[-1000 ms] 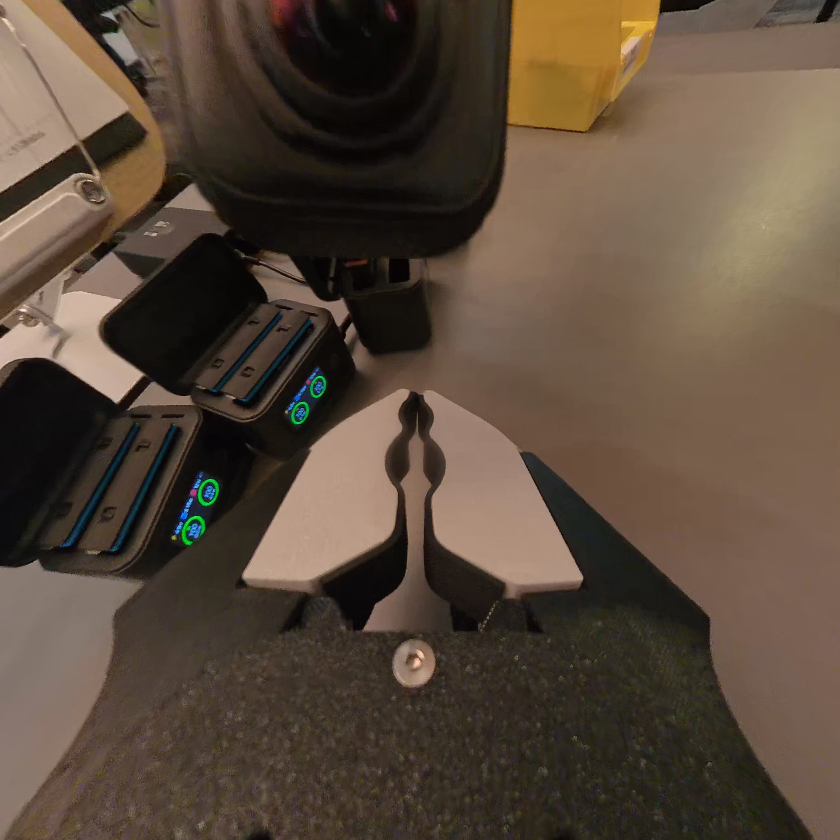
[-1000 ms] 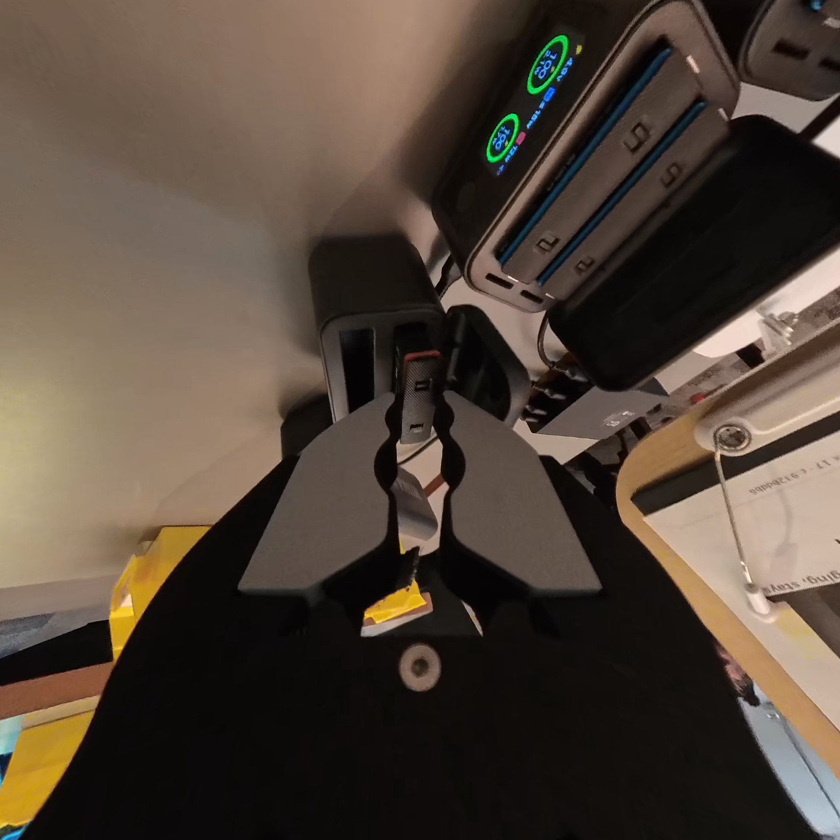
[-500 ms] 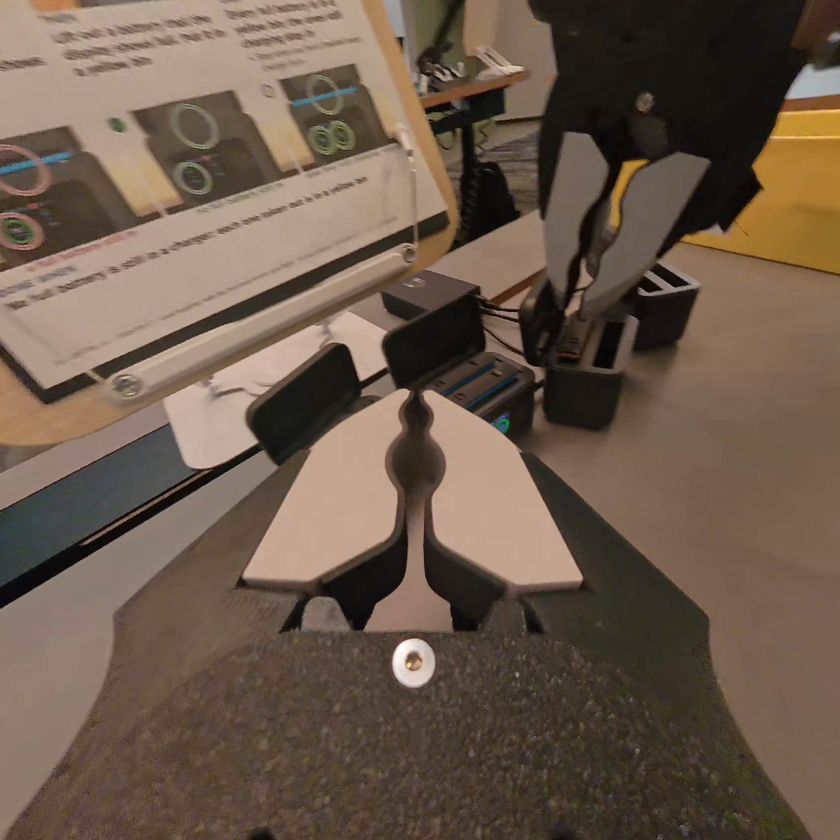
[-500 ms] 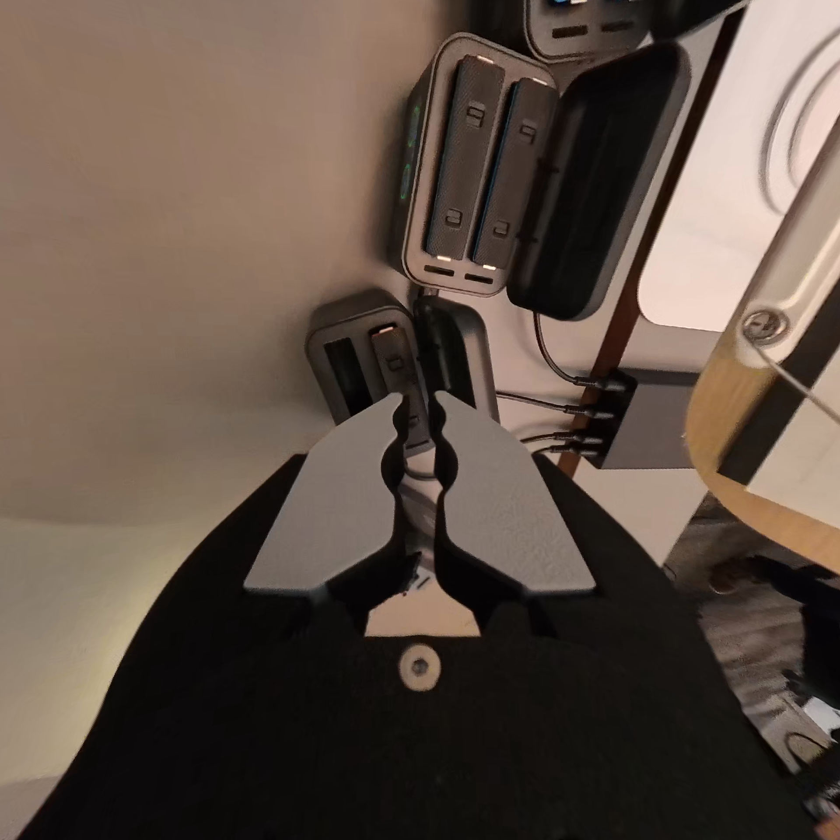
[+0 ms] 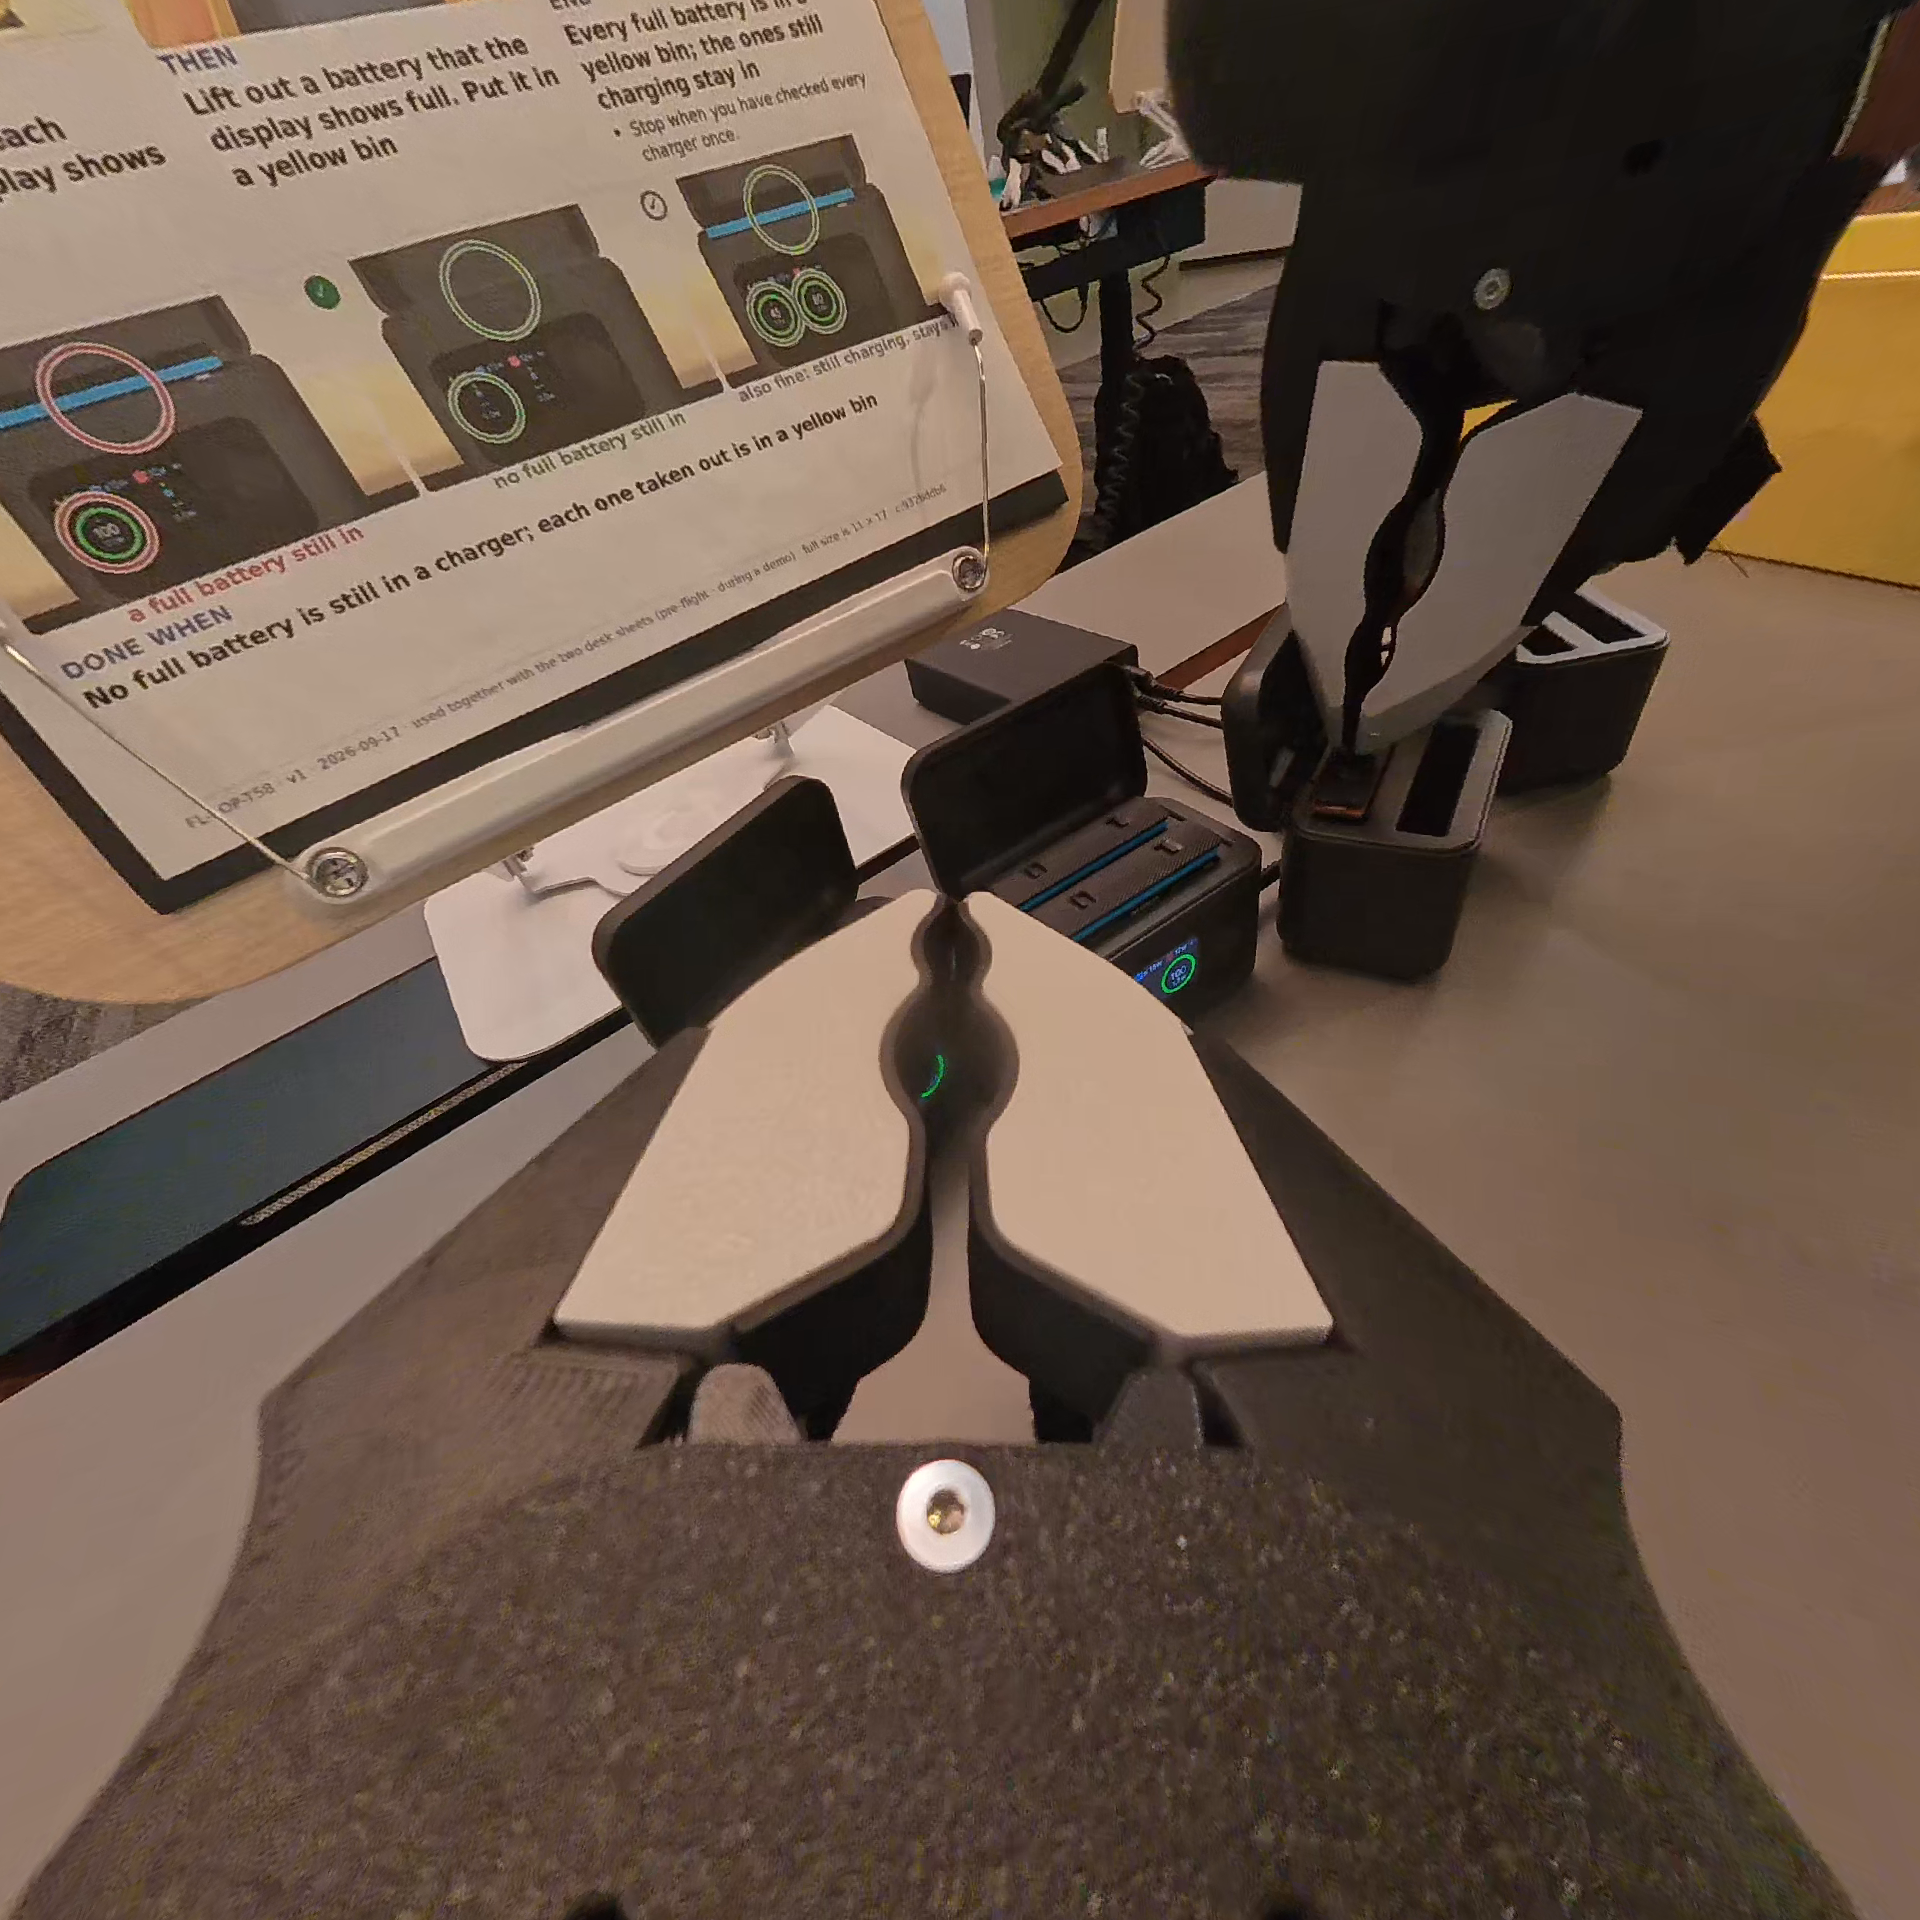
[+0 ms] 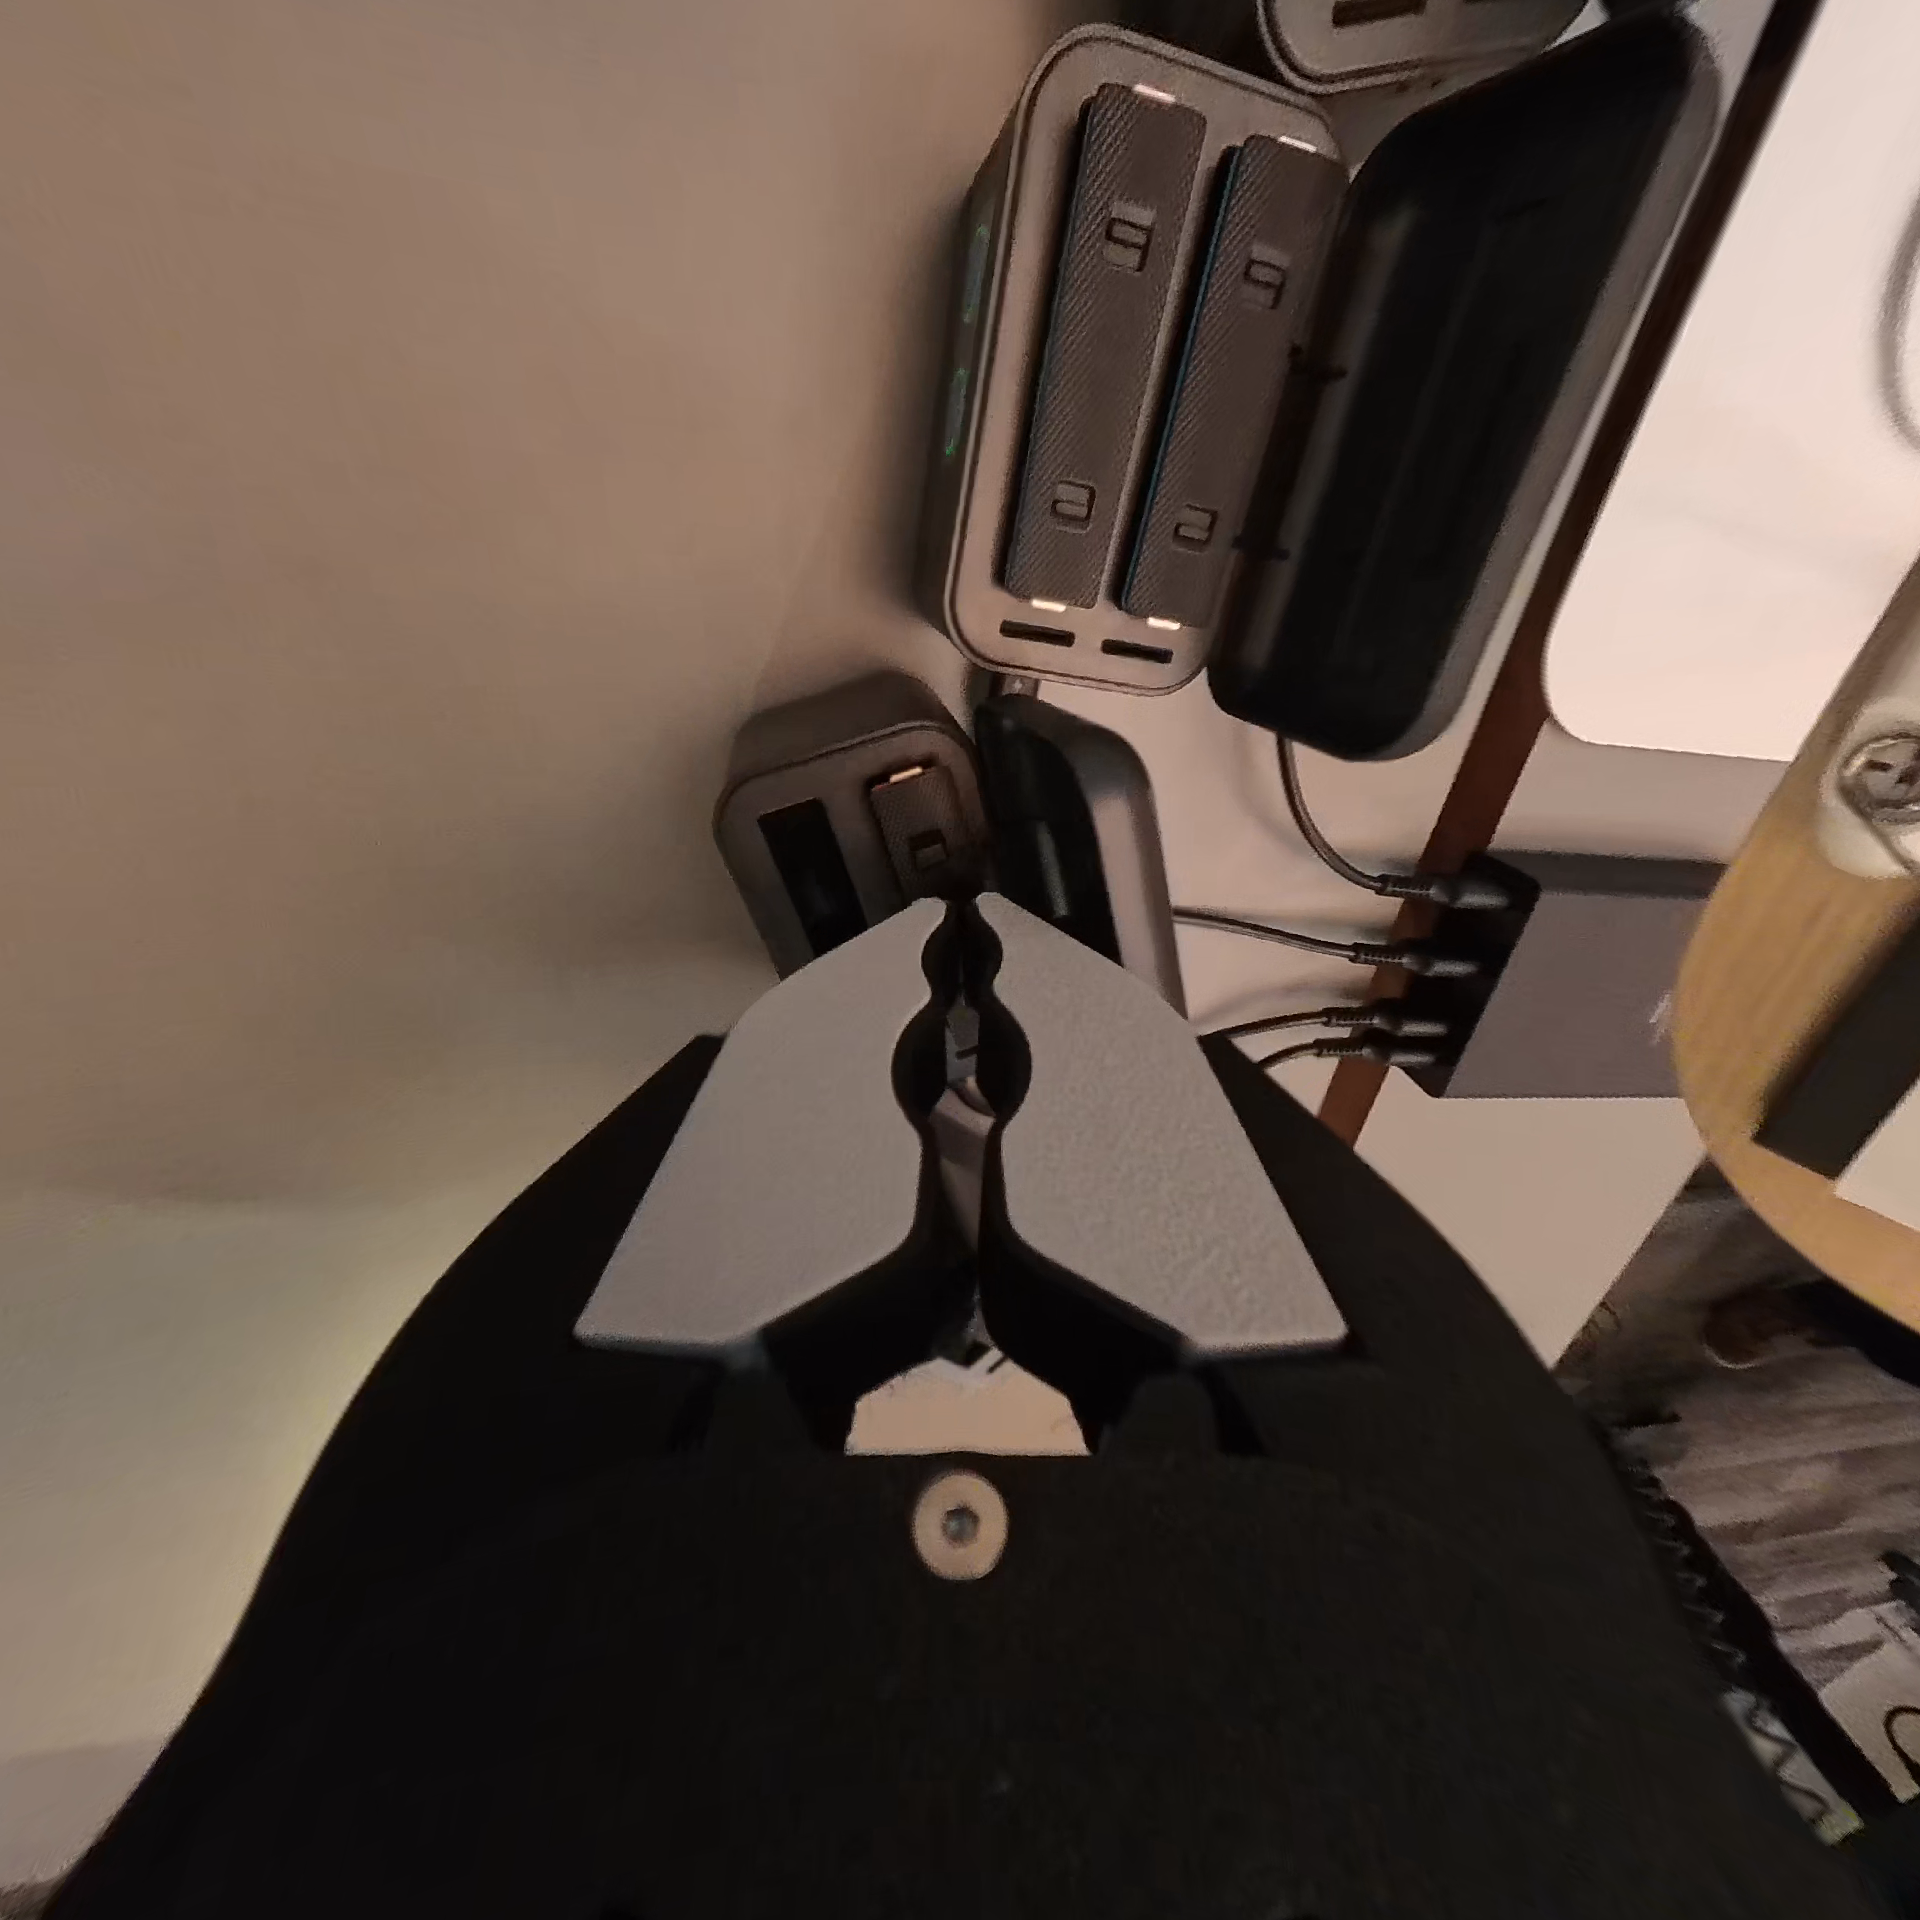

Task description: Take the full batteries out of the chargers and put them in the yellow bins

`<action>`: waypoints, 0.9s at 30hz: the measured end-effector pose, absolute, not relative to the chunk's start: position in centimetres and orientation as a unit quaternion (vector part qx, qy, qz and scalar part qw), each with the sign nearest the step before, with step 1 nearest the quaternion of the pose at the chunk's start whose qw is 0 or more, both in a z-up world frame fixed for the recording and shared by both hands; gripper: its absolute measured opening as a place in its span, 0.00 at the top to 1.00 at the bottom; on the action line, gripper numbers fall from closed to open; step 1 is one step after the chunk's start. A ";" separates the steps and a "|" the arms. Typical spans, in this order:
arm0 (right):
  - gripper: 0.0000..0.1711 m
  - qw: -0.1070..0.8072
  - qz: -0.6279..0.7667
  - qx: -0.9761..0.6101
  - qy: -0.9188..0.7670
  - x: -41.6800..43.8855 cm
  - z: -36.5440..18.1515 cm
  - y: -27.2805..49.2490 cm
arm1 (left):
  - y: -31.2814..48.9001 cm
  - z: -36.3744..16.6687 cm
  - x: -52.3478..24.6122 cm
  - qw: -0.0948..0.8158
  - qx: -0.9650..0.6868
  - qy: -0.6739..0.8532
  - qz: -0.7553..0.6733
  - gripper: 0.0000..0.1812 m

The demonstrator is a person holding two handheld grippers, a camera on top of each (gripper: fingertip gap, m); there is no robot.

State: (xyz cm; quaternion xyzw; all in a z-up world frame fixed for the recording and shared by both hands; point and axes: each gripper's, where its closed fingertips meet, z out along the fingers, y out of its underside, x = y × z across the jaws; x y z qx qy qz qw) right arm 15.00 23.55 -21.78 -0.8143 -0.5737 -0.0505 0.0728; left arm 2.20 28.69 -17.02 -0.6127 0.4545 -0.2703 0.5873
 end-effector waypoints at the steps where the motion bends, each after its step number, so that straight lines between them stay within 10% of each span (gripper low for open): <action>1: 1.00 0.067 -0.048 -0.816 -0.572 15.0 -21.8 23.5 | 28.7 -17.0 2.2 0.587 -0.612 0.455 -0.270 1.00; 8: 1.00 0.113 -0.064 -0.820 -0.557 14.5 -21.5 22.8 | 28.9 -16.3 1.8 0.597 -0.613 0.442 -0.269 1.00; 18: 1.00 0.584 -0.022 -0.786 -0.200 12.1 -12.8 17.2 | 29.3 -12.6 0.4 0.641 -0.601 0.396 -0.268 1.00; 27: 1.00 0.643 -0.077 -0.762 -0.003 18.3 -14.7 13.6 | 29.2 -4.0 -4.0 0.714 -0.556 0.362 -0.223 1.00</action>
